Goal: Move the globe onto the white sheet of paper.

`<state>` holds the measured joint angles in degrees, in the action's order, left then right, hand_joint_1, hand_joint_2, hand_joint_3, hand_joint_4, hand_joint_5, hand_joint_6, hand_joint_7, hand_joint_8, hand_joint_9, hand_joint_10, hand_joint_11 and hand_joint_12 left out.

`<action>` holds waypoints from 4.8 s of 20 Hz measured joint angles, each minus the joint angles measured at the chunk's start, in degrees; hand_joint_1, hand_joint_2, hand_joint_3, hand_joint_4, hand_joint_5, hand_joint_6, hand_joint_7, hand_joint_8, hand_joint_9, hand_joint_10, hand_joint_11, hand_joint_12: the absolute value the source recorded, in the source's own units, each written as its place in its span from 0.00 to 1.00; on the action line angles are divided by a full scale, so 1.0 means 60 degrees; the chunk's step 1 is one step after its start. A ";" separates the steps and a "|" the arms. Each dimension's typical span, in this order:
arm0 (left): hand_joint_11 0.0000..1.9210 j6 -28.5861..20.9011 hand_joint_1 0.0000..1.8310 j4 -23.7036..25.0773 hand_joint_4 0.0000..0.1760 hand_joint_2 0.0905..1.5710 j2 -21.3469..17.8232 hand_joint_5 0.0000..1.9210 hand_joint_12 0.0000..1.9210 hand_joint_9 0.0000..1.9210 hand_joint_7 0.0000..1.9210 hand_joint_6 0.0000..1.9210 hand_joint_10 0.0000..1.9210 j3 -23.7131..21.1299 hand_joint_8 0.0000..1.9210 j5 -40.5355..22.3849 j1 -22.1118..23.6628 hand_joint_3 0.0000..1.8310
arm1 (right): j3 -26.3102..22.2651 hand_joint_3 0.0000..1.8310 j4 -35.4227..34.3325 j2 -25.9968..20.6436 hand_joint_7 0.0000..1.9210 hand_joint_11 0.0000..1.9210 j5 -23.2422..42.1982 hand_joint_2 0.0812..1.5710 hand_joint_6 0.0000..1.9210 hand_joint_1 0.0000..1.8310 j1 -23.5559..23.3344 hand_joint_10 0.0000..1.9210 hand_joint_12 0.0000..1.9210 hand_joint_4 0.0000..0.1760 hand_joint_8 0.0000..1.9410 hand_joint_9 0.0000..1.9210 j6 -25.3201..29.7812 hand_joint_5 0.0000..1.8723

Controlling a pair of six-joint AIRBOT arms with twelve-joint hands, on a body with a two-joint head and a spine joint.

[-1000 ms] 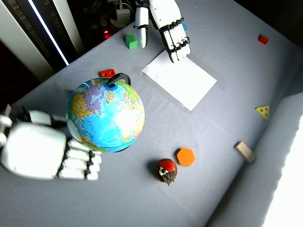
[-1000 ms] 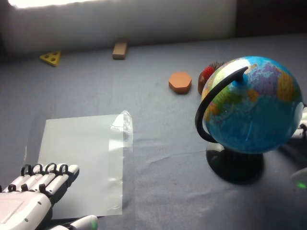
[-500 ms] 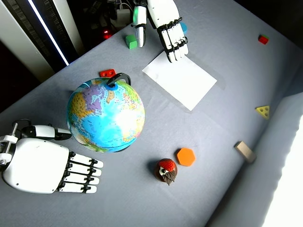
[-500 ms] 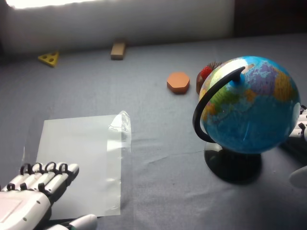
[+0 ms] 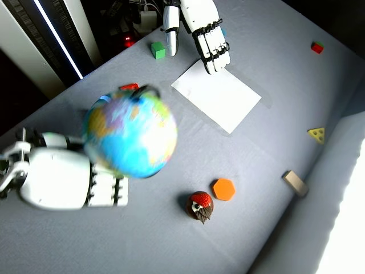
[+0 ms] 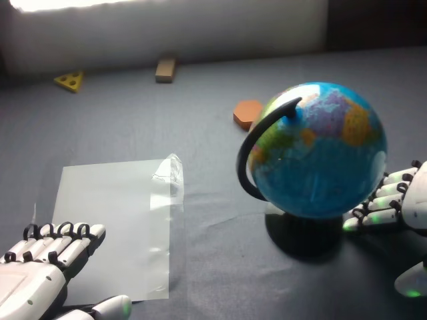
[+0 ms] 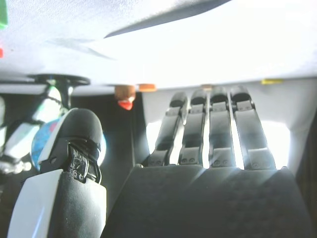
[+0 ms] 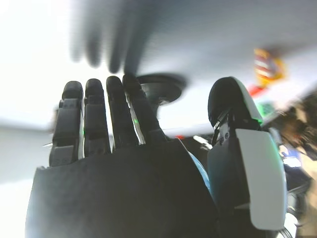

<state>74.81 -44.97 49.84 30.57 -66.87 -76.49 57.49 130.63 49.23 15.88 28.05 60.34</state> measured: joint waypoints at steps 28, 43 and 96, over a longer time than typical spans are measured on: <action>0.00 -0.0051 0.00 -0.0124 0.00 0.77 -0.0138 0.00 0.00 0.00 0.00 0.00 0.00 -0.0273 0.00 -0.0124 0.0120 0.00 | 0.0015 0.00 -0.0845 0.0565 0.02 0.00 0.0076 0.75 0.00 0.00 -0.0335 0.01 0.00 0.00 0.00 0.03 -0.3253 0.04; 0.00 -0.0055 0.00 -0.0295 0.00 0.77 -0.0248 0.00 0.00 0.00 0.00 0.00 0.00 -0.0321 0.00 -0.0004 0.0131 0.00 | 0.0226 0.00 0.0437 0.2208 0.07 0.00 -0.0011 0.76 0.00 0.00 -0.0758 0.00 0.09 0.00 0.00 0.07 -0.1566 0.07; 0.00 0.7457 0.00 -1.1857 0.00 0.76 0.1231 0.00 0.00 0.00 0.00 0.00 0.00 -0.3045 0.00 -0.0324 0.7584 0.00 | -0.4182 0.00 -0.3566 0.0444 0.09 0.00 -0.7654 0.76 0.00 0.00 -0.0710 0.00 0.12 0.00 0.00 0.07 -0.4113 0.08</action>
<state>119.55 -116.11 57.23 12.29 -68.82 -30.98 32.40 109.23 51.90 -30.04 23.79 35.66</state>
